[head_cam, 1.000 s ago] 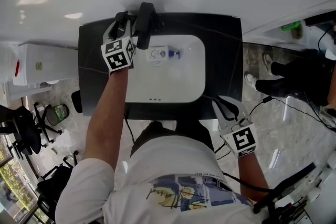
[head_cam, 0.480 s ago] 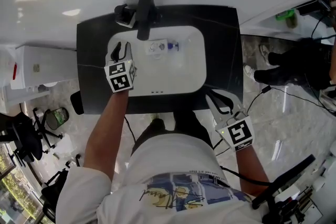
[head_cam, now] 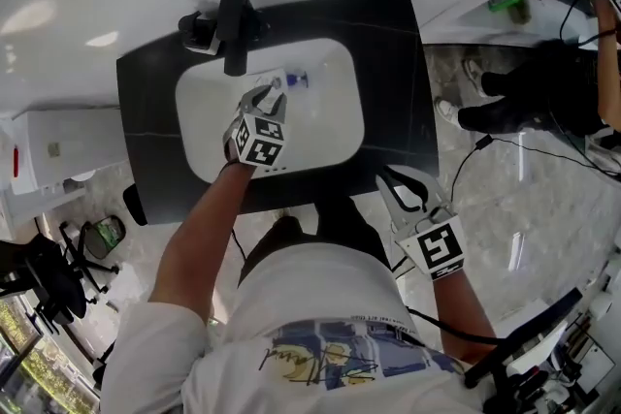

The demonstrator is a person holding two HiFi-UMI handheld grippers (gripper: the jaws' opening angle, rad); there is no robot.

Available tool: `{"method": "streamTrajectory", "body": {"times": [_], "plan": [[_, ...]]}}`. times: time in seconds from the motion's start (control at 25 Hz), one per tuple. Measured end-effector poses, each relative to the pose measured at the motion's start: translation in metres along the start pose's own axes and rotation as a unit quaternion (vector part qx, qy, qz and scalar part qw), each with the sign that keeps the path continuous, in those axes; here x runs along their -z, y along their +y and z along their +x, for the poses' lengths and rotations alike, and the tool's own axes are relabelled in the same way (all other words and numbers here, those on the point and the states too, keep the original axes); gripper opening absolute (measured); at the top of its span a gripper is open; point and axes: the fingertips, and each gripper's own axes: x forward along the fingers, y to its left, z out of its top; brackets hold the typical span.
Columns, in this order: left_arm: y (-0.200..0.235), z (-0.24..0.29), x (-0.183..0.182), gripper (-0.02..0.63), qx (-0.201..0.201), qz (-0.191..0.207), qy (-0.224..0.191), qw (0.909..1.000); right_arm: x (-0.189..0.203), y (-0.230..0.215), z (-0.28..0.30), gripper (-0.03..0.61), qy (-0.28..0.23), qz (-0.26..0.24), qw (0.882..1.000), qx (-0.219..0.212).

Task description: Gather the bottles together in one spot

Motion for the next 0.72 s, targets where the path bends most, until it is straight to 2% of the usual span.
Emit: {"method": "streamTrajectory", "body": {"times": [0.2,0.4,0.72], "plan": [[-0.018,0.045,-0.005,0.123,0.026,0.098,0.04,0.9941,0.014,-0.025,-0.004,0.043,0.007,0.019,1.0,0.014],[-0.024,0.074,0.007,0.138,0.043,0.17,0.089,0.9805,0.022,-0.043,-0.004,0.043,0.015,0.036,0.999,0.022],[-0.027,0.105,0.02,0.14,0.051,0.24,0.136,0.9599,0.034,-0.055,0.001,0.043,0.027,0.057,0.998,0.019]]}}
